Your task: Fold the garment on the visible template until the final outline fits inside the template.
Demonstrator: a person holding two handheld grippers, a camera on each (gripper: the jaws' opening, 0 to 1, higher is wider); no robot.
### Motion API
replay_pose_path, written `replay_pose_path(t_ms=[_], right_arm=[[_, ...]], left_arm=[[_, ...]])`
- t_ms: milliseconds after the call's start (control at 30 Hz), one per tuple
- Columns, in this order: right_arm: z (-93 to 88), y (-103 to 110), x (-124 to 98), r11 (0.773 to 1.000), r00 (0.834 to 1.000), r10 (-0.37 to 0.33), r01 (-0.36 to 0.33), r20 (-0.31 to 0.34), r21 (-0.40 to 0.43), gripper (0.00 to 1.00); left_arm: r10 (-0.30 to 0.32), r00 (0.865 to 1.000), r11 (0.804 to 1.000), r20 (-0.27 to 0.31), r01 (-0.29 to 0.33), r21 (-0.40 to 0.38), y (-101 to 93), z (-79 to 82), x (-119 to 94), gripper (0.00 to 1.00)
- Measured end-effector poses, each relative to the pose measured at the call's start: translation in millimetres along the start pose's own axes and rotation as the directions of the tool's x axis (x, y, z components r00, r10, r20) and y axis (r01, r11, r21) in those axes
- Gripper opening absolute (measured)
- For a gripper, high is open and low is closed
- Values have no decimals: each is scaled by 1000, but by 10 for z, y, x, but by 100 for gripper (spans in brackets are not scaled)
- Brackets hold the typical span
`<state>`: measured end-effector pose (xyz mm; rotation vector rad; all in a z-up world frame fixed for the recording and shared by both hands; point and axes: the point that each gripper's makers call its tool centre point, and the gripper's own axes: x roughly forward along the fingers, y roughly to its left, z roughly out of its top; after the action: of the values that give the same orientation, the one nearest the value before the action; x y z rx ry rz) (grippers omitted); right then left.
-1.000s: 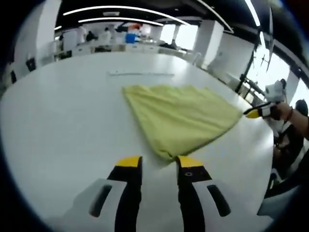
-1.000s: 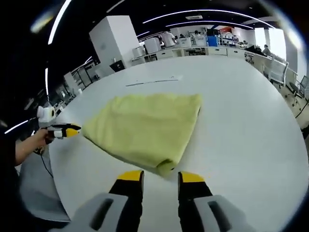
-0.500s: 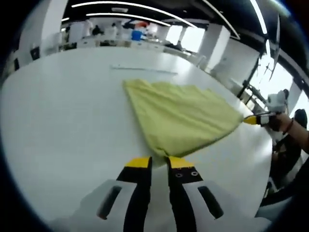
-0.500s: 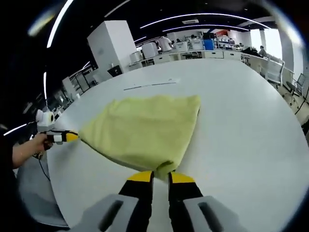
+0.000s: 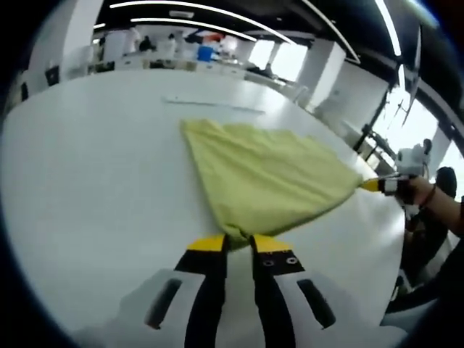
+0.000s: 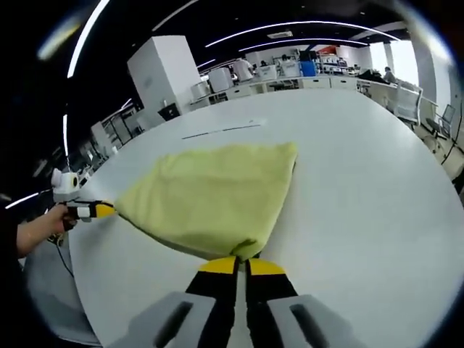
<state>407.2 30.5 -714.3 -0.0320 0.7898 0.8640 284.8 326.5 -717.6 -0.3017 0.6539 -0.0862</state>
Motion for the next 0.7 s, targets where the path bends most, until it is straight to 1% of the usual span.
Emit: replay_pose_path(t_ms=[133, 233, 333, 400, 433, 467, 500, 533, 600, 700], right_arm=[[4, -7, -1, 1000, 1000, -2, 2, 0, -7, 0], [9, -29, -11, 1000, 1000, -7, 7, -2, -13, 0], [7, -68, -29, 1000, 1000, -13, 12, -10, -25, 0], [0, -87, -44, 999, 1000, -15, 15, -17, -41, 0], [-4, -101, -49, 999, 1000, -18, 17, -18, -48, 0], [-9, -120, -55, 999, 1000, -22, 21, -22, -50, 0], [-15, -144, -67, 998, 999, -25, 23, -27, -56, 0], [-14, -159, -76, 998, 999, -29, 27, -27, -64, 0], [-27, -197, -96, 995, 998, -41, 37, -38, -92, 0], [-31, -228, -113, 990, 998, -50, 43, -46, -132, 0]], left_arm=[[7, 1000, 1000, -7, -7, 5, 26, 10, 26, 5], [22, 1000, 999, -18, -21, 44, 56, 8, 22, 0], [8, 1000, 997, -22, -7, 78, 50, 23, 2, 0], [12, 999, 990, -43, -6, 141, 68, 18, -27, 0], [21, 998, 983, -53, -11, 182, 89, 13, -45, 0], [29, 998, 978, -60, -16, 206, 107, 9, -58, 0], [42, 997, 975, -69, -26, 223, 131, 1, -75, 0], [29, 997, 970, -75, -10, 242, 114, 1, -85, 0], [21, 997, 971, -72, -3, 237, 95, 16, -98, 0], [22, 996, 959, -88, 4, 284, 80, 6, -101, 0]])
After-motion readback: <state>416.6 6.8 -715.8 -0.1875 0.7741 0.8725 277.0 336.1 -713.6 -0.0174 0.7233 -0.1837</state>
